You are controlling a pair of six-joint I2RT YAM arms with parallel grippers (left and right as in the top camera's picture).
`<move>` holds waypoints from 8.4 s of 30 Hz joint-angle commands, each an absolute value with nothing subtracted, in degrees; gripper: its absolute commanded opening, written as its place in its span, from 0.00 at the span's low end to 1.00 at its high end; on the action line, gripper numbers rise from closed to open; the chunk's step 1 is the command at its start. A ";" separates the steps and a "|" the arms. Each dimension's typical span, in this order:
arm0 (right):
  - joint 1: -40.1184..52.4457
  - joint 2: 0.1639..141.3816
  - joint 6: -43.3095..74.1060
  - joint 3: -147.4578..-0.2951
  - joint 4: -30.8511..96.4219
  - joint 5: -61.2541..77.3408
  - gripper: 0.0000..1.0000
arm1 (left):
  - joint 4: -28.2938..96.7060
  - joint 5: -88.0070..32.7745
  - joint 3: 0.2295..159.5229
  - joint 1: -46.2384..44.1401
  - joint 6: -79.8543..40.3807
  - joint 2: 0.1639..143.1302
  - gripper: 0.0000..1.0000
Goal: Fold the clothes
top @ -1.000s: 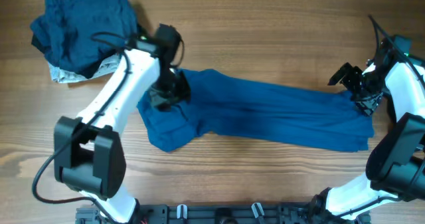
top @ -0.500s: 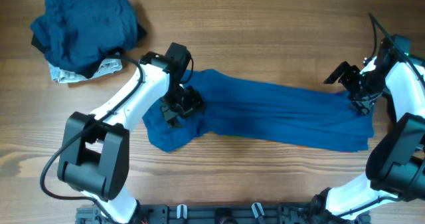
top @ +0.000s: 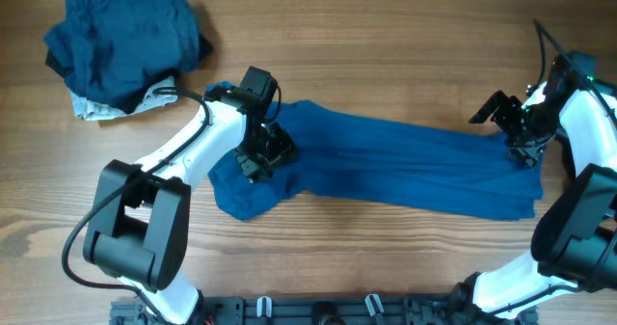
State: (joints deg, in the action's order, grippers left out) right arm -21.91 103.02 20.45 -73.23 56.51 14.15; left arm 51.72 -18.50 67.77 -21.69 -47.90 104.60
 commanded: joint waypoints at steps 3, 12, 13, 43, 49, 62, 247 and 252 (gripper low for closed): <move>-22.13 103.59 19.49 -74.37 56.86 15.11 1.00 | 51.59 -16.67 67.44 -21.37 -48.93 105.43 0.65; -22.13 103.59 19.46 -74.37 57.04 15.09 0.99 | 49.65 -16.64 67.44 -21.37 -48.93 105.82 0.15; -22.15 103.59 19.46 -74.37 57.06 15.09 0.99 | 49.08 -16.67 67.46 -21.37 -48.90 105.82 0.08; -22.22 102.85 20.12 -74.85 58.72 11.00 0.99 | 38.74 -9.69 75.68 -9.93 -40.56 103.24 0.12; -22.39 94.24 26.24 -78.72 64.45 -0.34 1.00 | 41.76 -9.93 76.47 -11.73 -30.15 91.83 0.99; -36.27 92.40 24.86 -68.12 62.13 5.72 1.00 | 45.47 -9.96 76.47 -12.12 -30.22 91.09 1.00; 6.17 84.77 22.46 -57.32 41.21 10.63 0.24 | 52.18 -9.96 76.40 -12.16 -30.39 91.09 1.00; -1.80 84.53 18.96 -57.32 46.48 8.32 0.72 | 52.18 -9.96 76.40 -12.16 -30.39 91.09 1.00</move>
State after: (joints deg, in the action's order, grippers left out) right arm 2.72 84.84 22.20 -56.77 44.88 11.00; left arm 52.12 -10.28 76.16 -12.05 -31.53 90.85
